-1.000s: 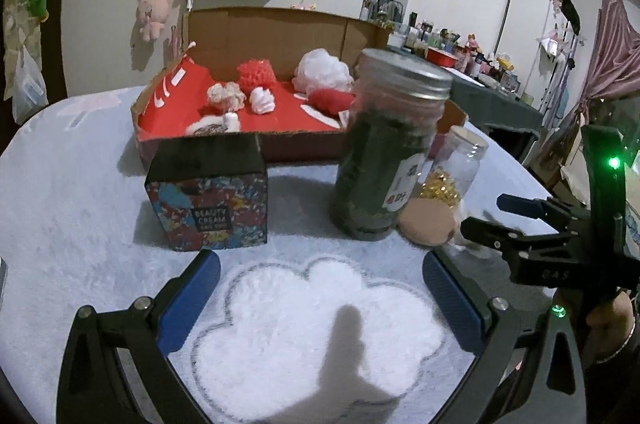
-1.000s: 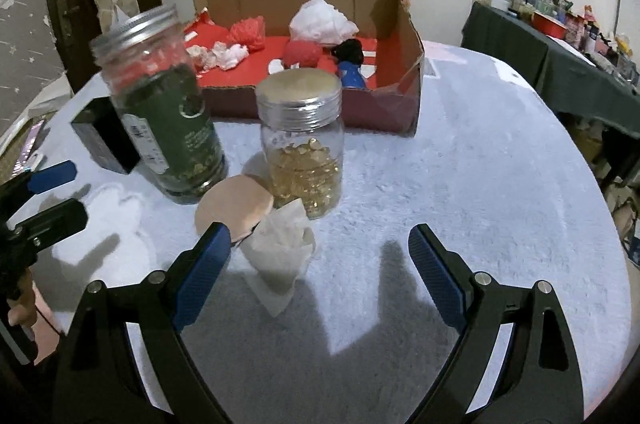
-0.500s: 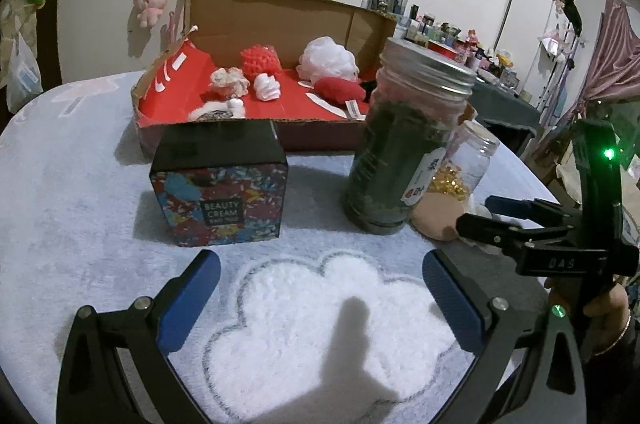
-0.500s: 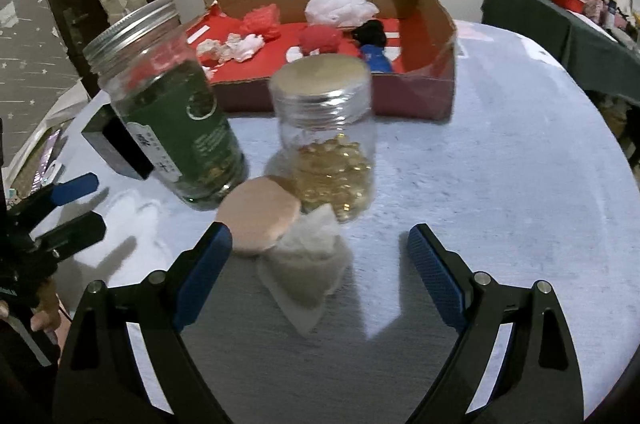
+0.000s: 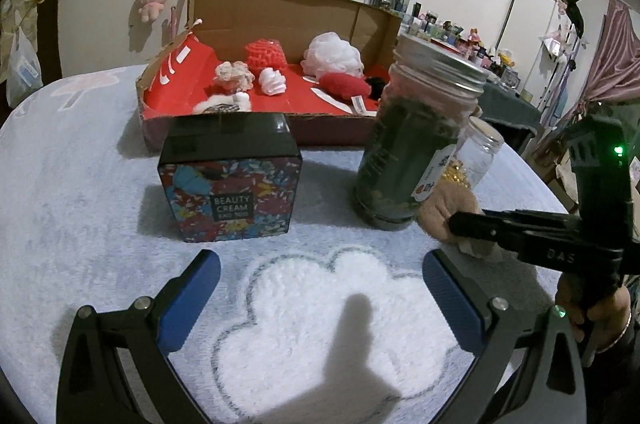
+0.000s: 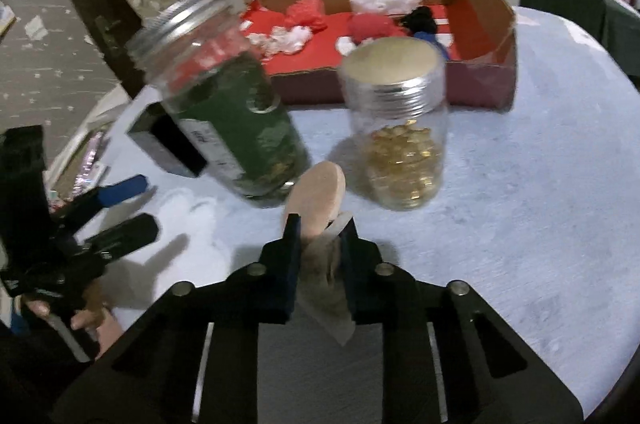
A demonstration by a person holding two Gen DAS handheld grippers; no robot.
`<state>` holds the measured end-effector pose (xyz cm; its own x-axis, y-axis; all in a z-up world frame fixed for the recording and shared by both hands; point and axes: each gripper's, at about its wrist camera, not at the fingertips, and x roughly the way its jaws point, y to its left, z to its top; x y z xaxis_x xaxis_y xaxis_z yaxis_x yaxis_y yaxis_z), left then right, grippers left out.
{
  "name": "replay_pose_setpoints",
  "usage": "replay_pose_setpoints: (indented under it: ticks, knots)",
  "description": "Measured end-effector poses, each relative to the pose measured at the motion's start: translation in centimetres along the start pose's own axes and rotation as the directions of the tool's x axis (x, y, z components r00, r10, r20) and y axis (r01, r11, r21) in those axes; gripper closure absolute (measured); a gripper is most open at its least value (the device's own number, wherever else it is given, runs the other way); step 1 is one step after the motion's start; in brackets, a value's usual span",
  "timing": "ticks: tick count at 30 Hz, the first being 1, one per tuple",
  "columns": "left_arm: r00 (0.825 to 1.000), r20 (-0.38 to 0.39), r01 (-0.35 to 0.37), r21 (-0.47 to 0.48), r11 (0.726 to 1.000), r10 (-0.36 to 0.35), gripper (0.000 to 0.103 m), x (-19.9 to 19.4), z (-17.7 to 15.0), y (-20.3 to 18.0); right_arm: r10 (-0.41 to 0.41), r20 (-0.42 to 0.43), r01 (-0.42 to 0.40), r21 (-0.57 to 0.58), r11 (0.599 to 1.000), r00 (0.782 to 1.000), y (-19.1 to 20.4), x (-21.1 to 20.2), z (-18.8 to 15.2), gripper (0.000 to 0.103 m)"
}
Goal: Organize soft objects
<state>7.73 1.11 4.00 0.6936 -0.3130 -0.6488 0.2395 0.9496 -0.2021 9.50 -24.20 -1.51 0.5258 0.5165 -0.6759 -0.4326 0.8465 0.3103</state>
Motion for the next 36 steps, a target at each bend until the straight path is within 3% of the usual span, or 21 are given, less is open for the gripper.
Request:
replay_pose_setpoints:
  ticks: [5,9,14,19,21,23,29,34,36]
  knots:
    - [1.000,0.009,-0.004,0.007,1.000,0.004,0.000,-0.2,0.1,0.0,0.116,0.012,-0.116,-0.022,0.993,0.993,1.9,-1.0,0.0,0.088]
    - [1.000,0.027,-0.010,0.014,1.000,0.010,0.000,-0.9,0.3,0.1,0.245,-0.013,-0.245,-0.004,0.969,0.969,3.0,-0.9,0.1,0.088]
    - [1.000,0.024,-0.015,0.016,1.000,0.015,0.000,-1.0,0.2,0.4,0.174,-0.069,-0.176,-0.026,0.984,0.982,3.6,1.1,-0.6,0.085]
    - [1.000,0.007,-0.019,0.028,0.999,0.019,0.000,-0.7,-0.2,0.4,0.099,-0.052,-0.101,-0.043,0.994,0.994,3.3,1.0,-1.1,0.077]
    - [1.000,0.001,-0.015,0.027,1.000,0.015,0.000,-0.5,-0.4,0.3,0.047,-0.037,-0.050,-0.083,0.995,0.998,3.6,0.7,-1.2,0.069]
    - [1.000,-0.002,-0.008,0.026,1.000,0.008,0.000,-0.3,-0.4,0.3,-0.017,-0.011,0.015,-0.119,0.993,1.000,3.9,0.3,-1.3,0.036]
    - [1.000,-0.005,-0.004,0.052,0.999,0.005,0.000,-0.2,-0.5,-0.2,-0.090,0.062,0.097,-0.128,0.987,0.994,3.1,-1.3,-1.6,0.034]
    - [1.000,-0.007,-0.012,0.055,0.998,0.013,0.000,-0.1,-0.4,-0.1,-0.097,0.036,0.102,-0.166,0.981,0.995,3.4,-1.0,-3.1,0.034]
    - [1.000,-0.009,-0.009,0.051,0.999,0.009,0.000,0.0,-0.4,-0.1,-0.144,0.043,0.150,-0.187,0.971,0.989,3.8,-0.4,-3.7,0.035]
